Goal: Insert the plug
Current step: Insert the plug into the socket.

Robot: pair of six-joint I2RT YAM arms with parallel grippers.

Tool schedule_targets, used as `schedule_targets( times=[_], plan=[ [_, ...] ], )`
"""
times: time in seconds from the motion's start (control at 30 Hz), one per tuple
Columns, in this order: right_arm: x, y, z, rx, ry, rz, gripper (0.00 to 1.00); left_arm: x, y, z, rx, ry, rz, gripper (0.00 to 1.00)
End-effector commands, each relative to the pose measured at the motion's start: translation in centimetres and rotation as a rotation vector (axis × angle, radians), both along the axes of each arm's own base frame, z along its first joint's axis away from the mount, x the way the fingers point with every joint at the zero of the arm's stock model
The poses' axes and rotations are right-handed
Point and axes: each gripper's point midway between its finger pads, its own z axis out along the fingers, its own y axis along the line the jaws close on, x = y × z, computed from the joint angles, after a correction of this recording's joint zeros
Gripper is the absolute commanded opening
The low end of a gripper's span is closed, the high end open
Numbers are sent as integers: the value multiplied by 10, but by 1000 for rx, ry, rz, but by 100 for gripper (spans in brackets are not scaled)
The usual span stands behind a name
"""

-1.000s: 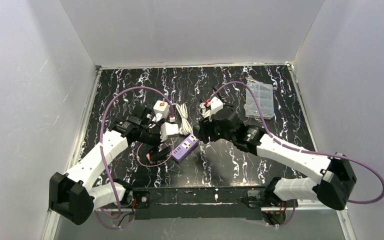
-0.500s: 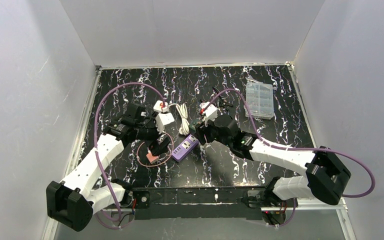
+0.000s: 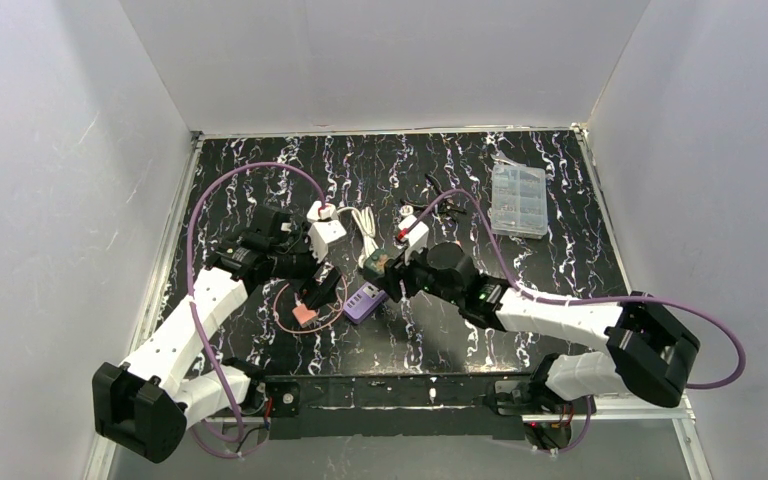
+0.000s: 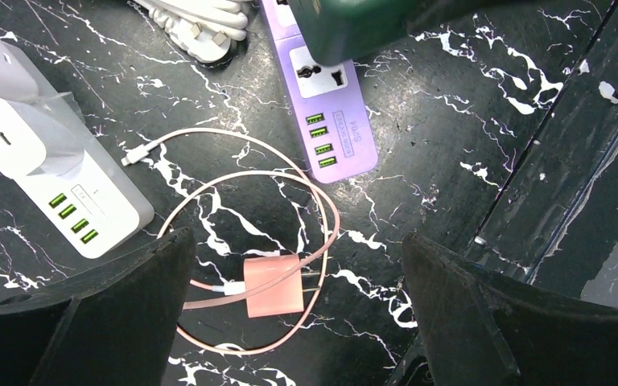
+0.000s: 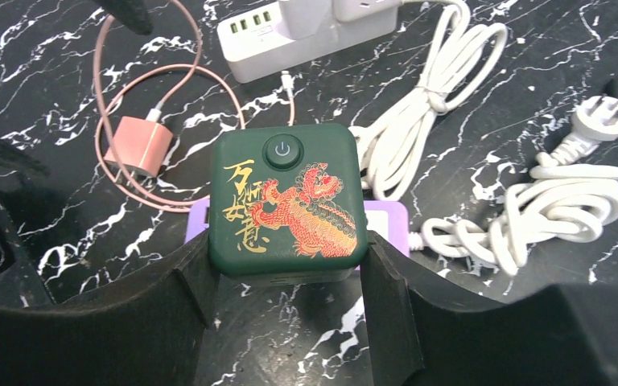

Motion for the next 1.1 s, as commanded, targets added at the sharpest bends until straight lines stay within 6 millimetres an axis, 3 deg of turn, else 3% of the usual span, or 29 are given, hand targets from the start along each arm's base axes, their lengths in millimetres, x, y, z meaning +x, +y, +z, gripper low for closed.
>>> schedule_targets(
  times=[0.0, 0.47, 1.07],
  plan=[
    [-3, 15, 20, 90, -50, -21, 1, -2, 1, 6, -8, 14, 23, 99],
    [-11, 13, -4, 62, -49, -83, 1, 1, 1, 7, 8, 25, 16, 99],
    [-12, 20, -16, 62, -18, -78, 1, 9, 2, 9, 20, 28, 43, 99]
  ],
)
